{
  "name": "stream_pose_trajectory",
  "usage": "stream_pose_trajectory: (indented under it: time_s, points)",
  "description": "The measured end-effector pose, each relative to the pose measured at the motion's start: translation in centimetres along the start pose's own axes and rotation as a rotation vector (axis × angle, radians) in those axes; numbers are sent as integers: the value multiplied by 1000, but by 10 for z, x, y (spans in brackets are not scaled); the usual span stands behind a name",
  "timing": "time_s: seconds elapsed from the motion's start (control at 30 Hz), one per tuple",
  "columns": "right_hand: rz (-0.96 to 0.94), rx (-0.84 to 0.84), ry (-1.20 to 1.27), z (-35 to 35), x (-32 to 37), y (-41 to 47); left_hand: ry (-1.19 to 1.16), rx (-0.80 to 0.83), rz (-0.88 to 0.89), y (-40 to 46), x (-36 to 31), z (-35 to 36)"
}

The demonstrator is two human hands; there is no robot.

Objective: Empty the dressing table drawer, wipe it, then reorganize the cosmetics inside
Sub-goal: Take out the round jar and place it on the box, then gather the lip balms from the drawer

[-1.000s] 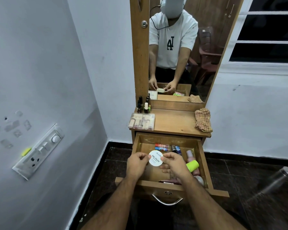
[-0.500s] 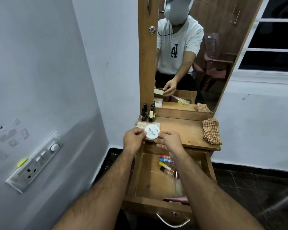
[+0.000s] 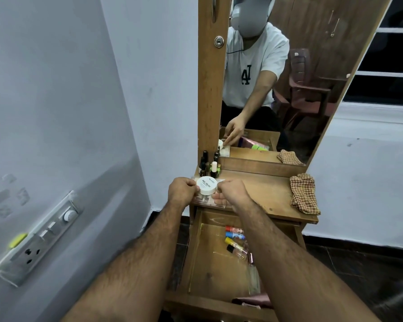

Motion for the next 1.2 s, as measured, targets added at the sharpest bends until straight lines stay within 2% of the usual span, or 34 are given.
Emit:
stream_pose_trajectory:
  time_s: [0.13, 0.23, 0.37, 0.5, 0.7, 1.0, 1.2]
  points:
    - [-66, 0, 49, -11, -3, -6, 69, -143, 47, -16, -3, -3]
    - [-163, -18, 101, -30, -5, -21, 49, -245, 180, -58, -11, -1]
    - [-206, -79, 24, -73, -22, -40, 66, -125, 293, -104, 1, 32]
    - [-219, -115, -45, -116, -43, -67, 141, -18, 294, -131, 23, 63]
    - [-255, -174, -286, -156, -68, -94, 239, 27, 254, -150, 39, 80]
    - [-344, -151, -648, -135, -75, -77, 408, 90, 278, -126, 37, 90]
    - [-325, 41, -943, -98, -81, -36, 507, 132, 346, -97, 40, 107]
Point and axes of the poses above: each hand's wrist, its own y-axis towards the middle knuckle, its own z-axis out of the palm, x = y × z, the point moved 4 cm from there along y, towards the middle knuckle, and after that the axes turned 15 degrees about y, right-handed, at the moved point
